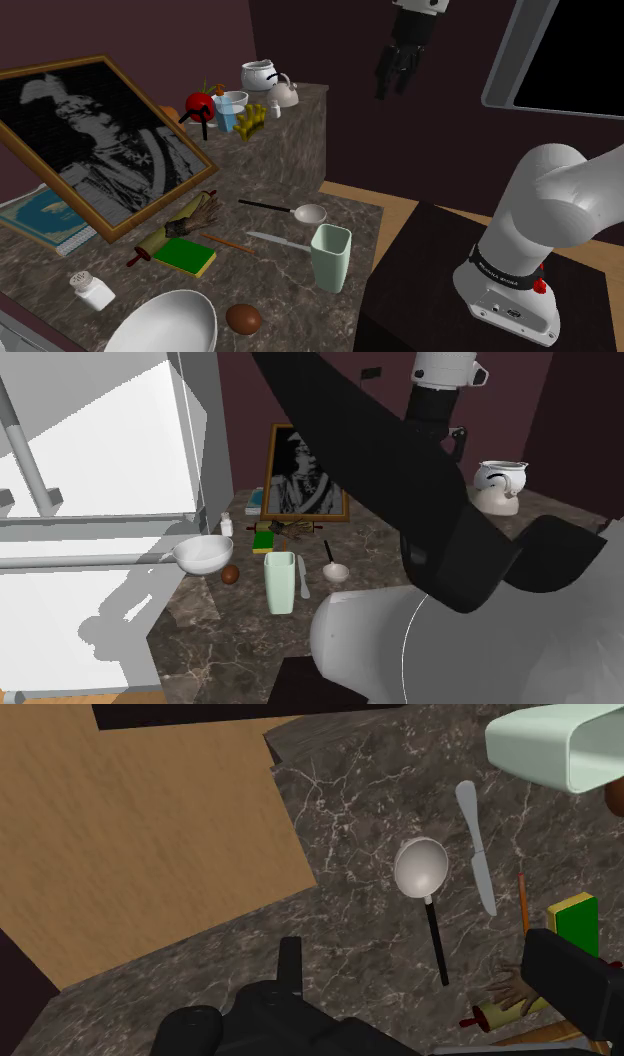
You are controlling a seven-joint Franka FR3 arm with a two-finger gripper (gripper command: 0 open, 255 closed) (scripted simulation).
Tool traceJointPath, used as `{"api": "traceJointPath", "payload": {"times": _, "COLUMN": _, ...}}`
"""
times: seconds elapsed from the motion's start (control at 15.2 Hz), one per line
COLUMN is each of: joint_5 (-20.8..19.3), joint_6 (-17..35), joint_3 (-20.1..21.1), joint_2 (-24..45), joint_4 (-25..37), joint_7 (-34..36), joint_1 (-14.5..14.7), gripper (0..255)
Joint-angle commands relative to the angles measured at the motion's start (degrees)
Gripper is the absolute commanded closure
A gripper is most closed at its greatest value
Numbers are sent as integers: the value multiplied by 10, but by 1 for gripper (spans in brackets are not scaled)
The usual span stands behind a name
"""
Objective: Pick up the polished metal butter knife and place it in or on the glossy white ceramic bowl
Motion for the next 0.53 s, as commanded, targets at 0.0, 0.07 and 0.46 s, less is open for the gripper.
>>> {"api": "traceJointPath", "payload": {"times": 0.0, "joint_5": 0, "joint_6": 0, "joint_3": 0, "joint_2": 0, "joint_4": 0, "joint_7": 0, "joint_1": 0, "gripper": 0}}
{"api": "traceJointPath", "payload": {"times": 0.07, "joint_5": 3, "joint_6": 11, "joint_3": 6, "joint_2": 14, "joint_4": -3, "joint_7": 3, "joint_1": 5, "gripper": 0}}
{"api": "traceJointPath", "payload": {"times": 0.46, "joint_5": 22, "joint_6": 76, "joint_3": 44, "joint_2": 110, "joint_4": -8, "joint_7": 17, "joint_1": 33, "gripper": 0}}
